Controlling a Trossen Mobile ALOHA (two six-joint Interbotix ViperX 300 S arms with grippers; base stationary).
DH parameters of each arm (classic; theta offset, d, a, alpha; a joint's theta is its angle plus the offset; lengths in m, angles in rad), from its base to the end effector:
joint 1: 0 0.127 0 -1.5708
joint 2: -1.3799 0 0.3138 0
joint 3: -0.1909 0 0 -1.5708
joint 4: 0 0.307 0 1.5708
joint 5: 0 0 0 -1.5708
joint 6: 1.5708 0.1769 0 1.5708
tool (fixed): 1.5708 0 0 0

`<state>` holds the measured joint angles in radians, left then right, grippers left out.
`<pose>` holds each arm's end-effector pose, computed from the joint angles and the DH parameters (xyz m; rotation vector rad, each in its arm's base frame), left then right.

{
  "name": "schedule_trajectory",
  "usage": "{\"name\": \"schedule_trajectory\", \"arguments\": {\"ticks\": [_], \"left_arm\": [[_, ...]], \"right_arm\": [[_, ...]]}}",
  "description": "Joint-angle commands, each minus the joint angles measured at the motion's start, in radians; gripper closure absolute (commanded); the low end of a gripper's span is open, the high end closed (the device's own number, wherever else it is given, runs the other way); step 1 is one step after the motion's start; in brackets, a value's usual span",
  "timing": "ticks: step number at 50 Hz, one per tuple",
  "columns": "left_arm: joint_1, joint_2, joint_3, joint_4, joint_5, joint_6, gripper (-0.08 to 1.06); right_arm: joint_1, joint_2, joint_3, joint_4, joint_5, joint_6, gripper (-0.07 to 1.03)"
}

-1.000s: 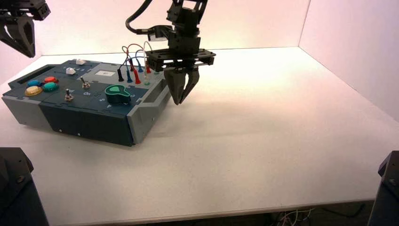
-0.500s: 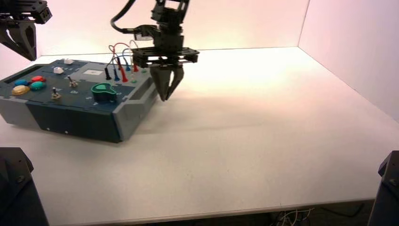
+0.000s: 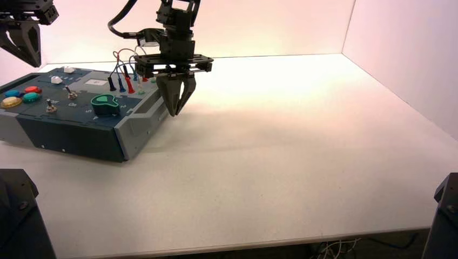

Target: Move the box to the left.

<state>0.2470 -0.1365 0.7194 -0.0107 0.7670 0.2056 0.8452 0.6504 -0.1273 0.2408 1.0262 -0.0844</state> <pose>0.3030 0.0750 0.0988 -0.0050 1.3531 0.0683 0.3087 0.4024 0.0097 -0.4708 1.5295 0.7950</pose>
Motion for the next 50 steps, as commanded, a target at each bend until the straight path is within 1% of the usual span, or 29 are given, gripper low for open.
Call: {"name": "schedule_trajectory", "arguments": {"ticks": [1,4,11,12,13,20,21,22,26,30,31,34,37,40,41,42,43,45,46,47,50], "left_arm": [[-0.031,-0.032,-0.017,-0.008,-0.002,0.002,1.00],[-0.046,-0.035,-0.018,-0.008,0.000,0.003,1.00],[-0.106,-0.040,-0.023,-0.011,0.012,0.003,1.00],[-0.106,-0.040,-0.023,-0.011,0.012,0.003,1.00],[-0.120,-0.043,-0.023,-0.011,0.015,0.003,1.00],[-0.163,-0.066,-0.025,-0.012,0.031,0.003,1.00],[-0.169,-0.072,-0.025,-0.014,0.032,0.003,1.00],[-0.175,-0.078,-0.023,-0.017,0.034,0.003,1.00],[-0.201,-0.107,-0.021,-0.026,0.035,0.006,1.00],[-0.233,-0.138,-0.020,-0.035,0.035,0.011,1.00],[-0.241,-0.146,-0.020,-0.041,0.035,0.014,1.00],[-0.259,-0.166,-0.018,-0.048,0.032,0.017,0.99],[-0.272,-0.187,-0.017,-0.057,0.029,0.017,0.94],[-0.287,-0.204,-0.014,-0.069,0.029,0.018,0.83],[-0.291,-0.210,-0.012,-0.077,0.031,0.017,0.77],[-0.295,-0.215,-0.009,-0.084,0.031,0.017,0.69],[-0.299,-0.219,-0.006,-0.092,0.031,0.017,0.62],[-0.302,-0.227,-0.003,-0.104,0.032,0.017,0.53],[-0.304,-0.230,0.000,-0.109,0.034,0.017,0.49],[-0.305,-0.232,0.003,-0.114,0.038,0.017,0.47],[-0.307,-0.238,0.008,-0.120,0.049,0.018,0.47]], "right_arm": [[-0.017,-0.098,0.023,-0.009,-0.023,0.000,0.90],[-0.037,-0.124,0.054,-0.012,-0.034,0.000,0.90],[-0.084,-0.221,0.158,-0.023,-0.067,-0.002,0.90],[-0.084,-0.221,0.158,-0.023,-0.067,-0.002,0.90],[-0.097,-0.259,0.196,-0.026,-0.080,-0.002,0.90],[-0.129,-0.379,0.301,-0.046,-0.101,-0.003,0.90],[-0.133,-0.417,0.328,-0.054,-0.107,-0.003,0.90],[-0.135,-0.430,0.336,-0.055,-0.109,-0.003,0.90],[-0.147,-0.535,0.408,-0.069,-0.120,-0.002,0.90],[-0.156,-0.618,0.457,-0.083,-0.127,-0.002,0.90],[-0.158,-0.646,0.474,-0.086,-0.130,-0.002,0.90],[-0.163,-0.715,0.511,-0.098,-0.130,-0.002,0.86],[-0.169,-0.778,0.549,-0.112,-0.130,-0.002,0.77],[-0.176,-0.851,0.595,-0.127,-0.127,-0.002,0.56],[-0.181,-0.873,0.611,-0.132,-0.127,-0.002,0.47],[-0.183,-0.882,0.620,-0.135,-0.127,-0.002,0.43],[-0.190,-0.905,0.635,-0.140,-0.129,-0.002,0.36],[-0.199,-0.943,0.666,-0.146,-0.129,-0.002,0.23],[-0.206,-0.963,0.684,-0.149,-0.129,-0.002,0.19],[-0.210,-0.971,0.692,-0.152,-0.129,-0.002,0.17],[-0.224,-1.014,0.729,-0.160,-0.132,-0.003,0.14]]}}
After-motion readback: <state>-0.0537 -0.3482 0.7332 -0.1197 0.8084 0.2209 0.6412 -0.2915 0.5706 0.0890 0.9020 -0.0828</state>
